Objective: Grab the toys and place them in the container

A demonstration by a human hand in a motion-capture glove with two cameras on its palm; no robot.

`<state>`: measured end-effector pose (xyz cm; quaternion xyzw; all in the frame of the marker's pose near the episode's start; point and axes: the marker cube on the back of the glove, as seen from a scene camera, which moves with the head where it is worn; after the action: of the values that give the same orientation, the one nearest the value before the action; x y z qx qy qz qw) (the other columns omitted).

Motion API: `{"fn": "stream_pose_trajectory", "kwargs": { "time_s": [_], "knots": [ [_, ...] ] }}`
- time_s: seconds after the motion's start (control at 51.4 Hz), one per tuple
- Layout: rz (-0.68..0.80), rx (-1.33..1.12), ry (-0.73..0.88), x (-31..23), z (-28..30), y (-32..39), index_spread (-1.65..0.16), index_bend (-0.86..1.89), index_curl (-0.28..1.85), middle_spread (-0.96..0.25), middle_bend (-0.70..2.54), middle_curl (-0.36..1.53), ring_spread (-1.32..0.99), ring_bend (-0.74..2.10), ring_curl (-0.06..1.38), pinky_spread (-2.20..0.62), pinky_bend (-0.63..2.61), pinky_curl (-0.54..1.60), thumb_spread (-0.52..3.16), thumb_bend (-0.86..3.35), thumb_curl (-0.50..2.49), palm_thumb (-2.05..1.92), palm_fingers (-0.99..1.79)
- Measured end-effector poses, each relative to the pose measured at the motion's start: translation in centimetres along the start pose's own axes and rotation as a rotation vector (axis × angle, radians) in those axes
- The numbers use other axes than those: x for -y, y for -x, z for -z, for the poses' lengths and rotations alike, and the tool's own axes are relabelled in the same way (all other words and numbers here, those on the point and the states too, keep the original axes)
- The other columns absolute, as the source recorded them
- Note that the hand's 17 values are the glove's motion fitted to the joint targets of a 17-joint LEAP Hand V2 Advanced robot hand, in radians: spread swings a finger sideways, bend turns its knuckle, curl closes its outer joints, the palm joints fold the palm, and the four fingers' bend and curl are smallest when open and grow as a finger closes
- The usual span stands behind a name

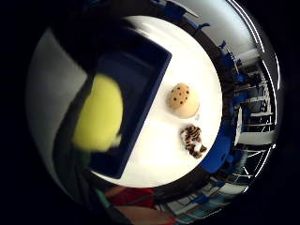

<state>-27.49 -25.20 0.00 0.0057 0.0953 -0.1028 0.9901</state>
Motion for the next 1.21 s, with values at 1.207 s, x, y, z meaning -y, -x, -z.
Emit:
{"fn": "stream_pose_trajectory", "kwargs": {
  "time_s": [1.207],
  "knots": [
    [-0.453, -0.079, 0.257, -19.1, -10.6, -36.2, -0.36, 0.09, 0.20, -0.09, 0.13, 0.31, -0.02, 0.16, 0.28, 0.12, 1.01, 0.42, 0.93, -0.06, 0.26, -0.06, -0.18]
  ]
}}
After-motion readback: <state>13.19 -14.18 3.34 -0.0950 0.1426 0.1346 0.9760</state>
